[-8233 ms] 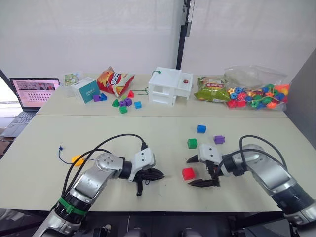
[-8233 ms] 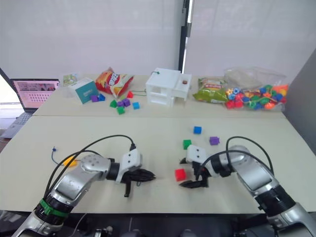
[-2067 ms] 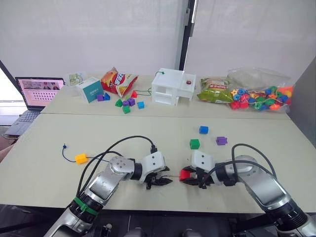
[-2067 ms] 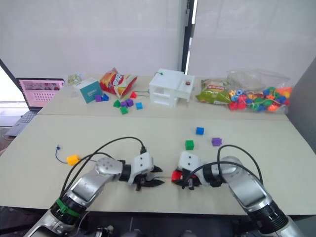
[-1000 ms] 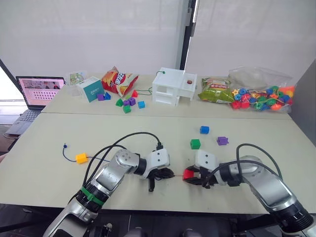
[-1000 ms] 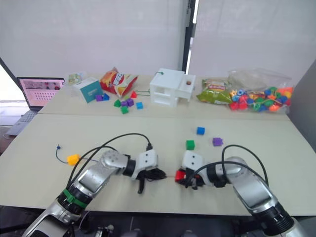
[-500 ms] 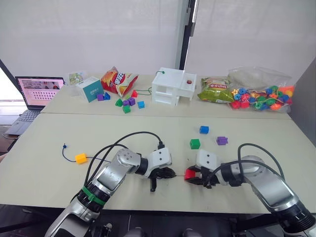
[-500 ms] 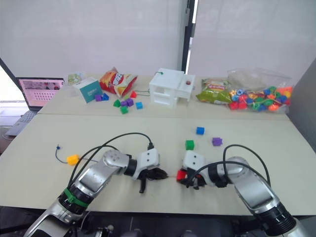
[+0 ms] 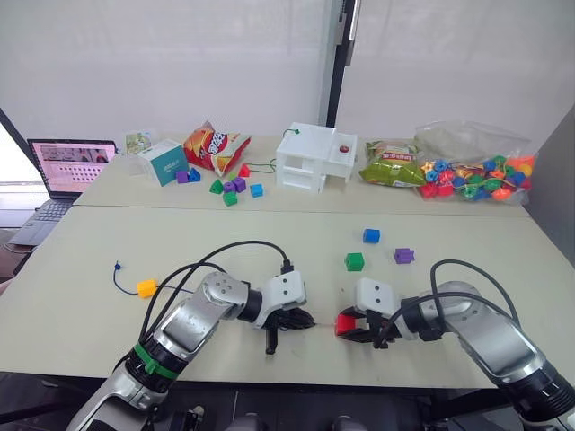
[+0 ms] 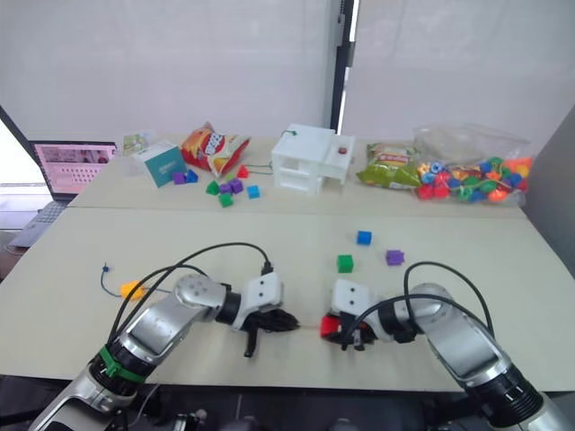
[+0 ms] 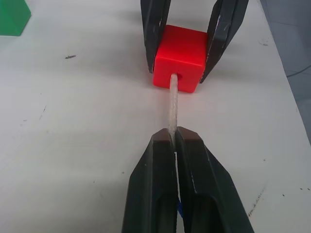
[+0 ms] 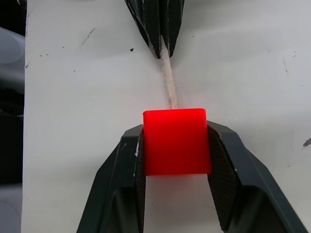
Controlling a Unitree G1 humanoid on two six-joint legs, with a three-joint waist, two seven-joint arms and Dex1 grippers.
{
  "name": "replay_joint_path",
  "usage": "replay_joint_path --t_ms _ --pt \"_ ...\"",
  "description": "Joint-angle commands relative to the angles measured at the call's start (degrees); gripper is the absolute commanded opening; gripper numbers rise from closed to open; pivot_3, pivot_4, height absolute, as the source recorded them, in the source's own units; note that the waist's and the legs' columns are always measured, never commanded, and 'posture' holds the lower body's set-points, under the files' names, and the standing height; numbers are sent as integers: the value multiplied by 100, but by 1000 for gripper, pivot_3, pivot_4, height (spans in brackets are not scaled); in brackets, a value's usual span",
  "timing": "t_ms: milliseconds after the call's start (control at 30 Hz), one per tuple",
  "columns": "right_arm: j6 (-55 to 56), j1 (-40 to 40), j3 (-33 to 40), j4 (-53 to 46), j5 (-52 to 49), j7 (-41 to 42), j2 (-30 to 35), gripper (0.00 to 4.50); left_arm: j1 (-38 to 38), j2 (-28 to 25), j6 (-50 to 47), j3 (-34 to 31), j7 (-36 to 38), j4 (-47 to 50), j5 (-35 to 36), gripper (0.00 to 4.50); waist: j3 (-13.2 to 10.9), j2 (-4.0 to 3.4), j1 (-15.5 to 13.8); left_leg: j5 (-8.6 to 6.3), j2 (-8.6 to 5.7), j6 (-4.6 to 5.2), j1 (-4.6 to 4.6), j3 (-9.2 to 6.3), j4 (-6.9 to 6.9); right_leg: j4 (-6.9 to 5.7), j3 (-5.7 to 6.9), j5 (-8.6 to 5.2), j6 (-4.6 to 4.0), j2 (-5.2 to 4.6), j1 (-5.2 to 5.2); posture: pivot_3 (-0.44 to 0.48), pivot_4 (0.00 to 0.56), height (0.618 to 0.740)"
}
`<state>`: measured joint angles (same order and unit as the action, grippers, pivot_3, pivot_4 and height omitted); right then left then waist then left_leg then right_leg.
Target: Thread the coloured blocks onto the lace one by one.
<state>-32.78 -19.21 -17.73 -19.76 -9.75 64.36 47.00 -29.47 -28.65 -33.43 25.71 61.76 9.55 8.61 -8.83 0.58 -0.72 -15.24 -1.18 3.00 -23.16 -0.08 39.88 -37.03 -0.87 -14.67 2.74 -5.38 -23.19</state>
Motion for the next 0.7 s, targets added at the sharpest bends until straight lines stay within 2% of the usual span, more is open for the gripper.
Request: replay_joint_path --t_ms 33,400,500,700 --pt "30 64 -266 -19 -44 315 87 1182 -165 81 -27 -497 -320 378 166 17 0 0 0 0 0 0 0 0 0 0 0 0 0 0 0 0 150 740" --pt "-64 -99 -387 -48 -35 332 9 1182 -170 357 -434 -236 -483 765 334 17 0 1 19 0 5 0 6 -1 -2 1 -1 0 0 6 3 0 150 740" --pt "-16 -105 -375 55 -1 339 63 1182 -188 207 -474 -248 -505 685 261 17 0 1 25 0 7 0 7 -1 -4 1 -2 0 -1 8 3 0 150 740" --pt "114 -140 -276 283 34 361 151 1182 -188 -426 -872 -249 -316 870 332 17 0 1 24 0 5 0 10 0 -4 1 -3 0 -1 7 4 0 150 740"
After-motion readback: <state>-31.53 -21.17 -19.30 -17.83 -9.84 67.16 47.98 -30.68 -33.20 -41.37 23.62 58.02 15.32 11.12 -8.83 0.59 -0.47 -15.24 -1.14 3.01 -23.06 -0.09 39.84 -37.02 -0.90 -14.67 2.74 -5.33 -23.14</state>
